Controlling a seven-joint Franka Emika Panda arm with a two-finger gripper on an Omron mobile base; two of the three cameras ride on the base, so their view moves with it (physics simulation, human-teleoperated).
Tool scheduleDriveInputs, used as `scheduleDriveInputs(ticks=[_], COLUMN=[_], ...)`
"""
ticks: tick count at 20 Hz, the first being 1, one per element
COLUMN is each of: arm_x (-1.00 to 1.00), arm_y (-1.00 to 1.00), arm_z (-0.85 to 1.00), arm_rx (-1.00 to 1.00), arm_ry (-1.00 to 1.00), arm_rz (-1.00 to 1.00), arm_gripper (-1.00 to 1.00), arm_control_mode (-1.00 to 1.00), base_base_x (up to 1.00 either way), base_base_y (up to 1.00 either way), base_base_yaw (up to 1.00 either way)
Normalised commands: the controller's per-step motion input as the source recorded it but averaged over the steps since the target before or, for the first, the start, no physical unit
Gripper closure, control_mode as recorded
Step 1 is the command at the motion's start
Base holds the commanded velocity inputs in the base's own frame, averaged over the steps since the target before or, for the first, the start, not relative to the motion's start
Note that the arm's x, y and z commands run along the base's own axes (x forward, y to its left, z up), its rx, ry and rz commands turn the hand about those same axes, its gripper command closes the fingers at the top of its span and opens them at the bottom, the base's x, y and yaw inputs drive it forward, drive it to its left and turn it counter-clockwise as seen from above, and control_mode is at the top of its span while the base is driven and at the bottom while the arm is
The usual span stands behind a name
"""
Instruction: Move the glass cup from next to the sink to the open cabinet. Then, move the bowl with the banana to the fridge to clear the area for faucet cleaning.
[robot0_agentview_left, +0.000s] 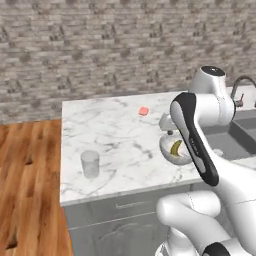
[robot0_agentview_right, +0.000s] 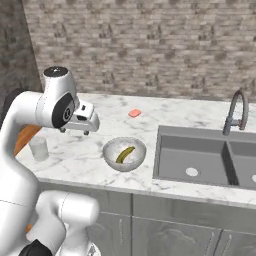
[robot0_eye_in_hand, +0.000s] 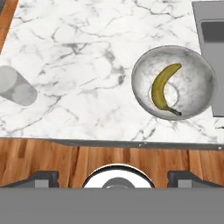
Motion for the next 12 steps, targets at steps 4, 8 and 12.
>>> scheduleDriveInputs(ticks=[4,8,12], arm_x=[0.00,0.00,0.11], arm_y=[0.00,0.00,0.02], arm_z=[0.00,0.00,-0.05], arm_rx=[0.00,0.00,0.00], arm_ry=[0.00,0.00,0.00], arm_rz=[0.00,0.00,0.00], arm_gripper=[-1.00,-1.00,-1.00], arm_control_mode=[1.00,1.00,-1.00], base_base_x=[0.33,0.54,0.37], base_base_y=[0.93,0.58,0.26], base_base_yaw=[-0.07,-0.05,0.00])
